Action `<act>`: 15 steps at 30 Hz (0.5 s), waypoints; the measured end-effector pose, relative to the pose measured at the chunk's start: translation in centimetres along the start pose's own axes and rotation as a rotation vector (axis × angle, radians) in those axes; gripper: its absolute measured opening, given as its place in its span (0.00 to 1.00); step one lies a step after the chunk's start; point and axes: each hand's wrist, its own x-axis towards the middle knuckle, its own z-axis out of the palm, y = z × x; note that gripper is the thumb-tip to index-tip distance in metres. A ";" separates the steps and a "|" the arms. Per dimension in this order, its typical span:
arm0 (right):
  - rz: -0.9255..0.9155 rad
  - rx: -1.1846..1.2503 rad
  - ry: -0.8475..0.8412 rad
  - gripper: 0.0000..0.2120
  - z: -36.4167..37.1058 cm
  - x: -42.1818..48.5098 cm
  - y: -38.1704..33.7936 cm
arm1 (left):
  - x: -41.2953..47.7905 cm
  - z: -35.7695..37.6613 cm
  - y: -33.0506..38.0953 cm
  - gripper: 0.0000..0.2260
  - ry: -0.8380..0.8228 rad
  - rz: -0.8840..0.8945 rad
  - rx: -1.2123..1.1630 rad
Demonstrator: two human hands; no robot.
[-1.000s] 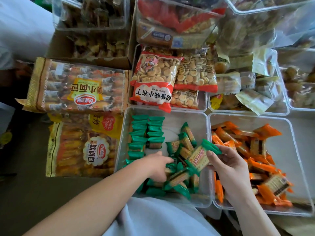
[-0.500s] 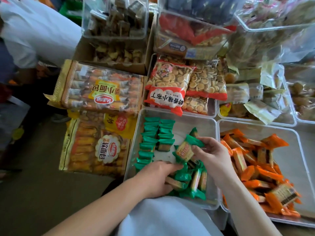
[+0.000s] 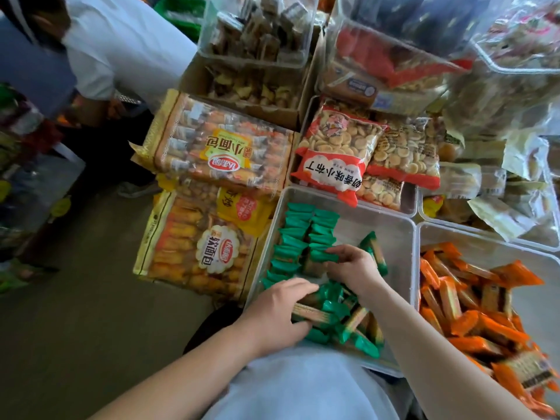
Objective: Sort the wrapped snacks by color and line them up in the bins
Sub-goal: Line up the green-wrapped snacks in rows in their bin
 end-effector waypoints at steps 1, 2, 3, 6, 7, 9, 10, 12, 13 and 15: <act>-0.006 -0.013 0.023 0.11 0.3 0.1 0.0 | 0.0 0.2 -0.2 0.28 -0.002 -0.004 0.008; -0.011 -0.024 0.050 0.12 0.5 0.2 -0.1 | -0.1 0.3 -0.3 0.28 -0.002 -0.001 0.013; -0.001 -0.029 0.072 0.13 0.7 0.3 0.0 | -0.1 0.5 -0.4 0.28 -0.001 0.001 0.013; 0.072 0.009 0.065 0.17 0.7 0.5 0.1 | -0.1 0.7 -0.6 0.22 0.003 -0.006 0.007; 0.087 0.016 0.054 0.16 0.4 0.5 0.3 | 0.0 0.7 -0.7 0.20 0.001 -0.007 0.003; 0.089 0.076 0.041 0.10 -0.3 -0.1 0.8 | 0.2 0.7 -0.7 0.15 -0.011 -0.008 0.007; 0.076 0.112 0.037 0.06 -0.7 -0.8 0.9 | 0.3 0.7 -0.7 0.14 -0.017 -0.006 0.014; 0.021 0.099 0.020 0.03 -1.3 -2.2 1.5 | 0.6 0.9 -0.6 0.14 -0.017 0.001 0.022; -0.017 0.052 0.000 0.04 -1.5 -3.0 1.9 | 0.8 1.0 -0.6 0.14 -0.018 -0.001 0.021; -0.104 -0.049 -0.055 0.07 -1.7 -4.4 2.4 | 1.0 1.1 -0.5 0.11 -0.015 -0.029 0.000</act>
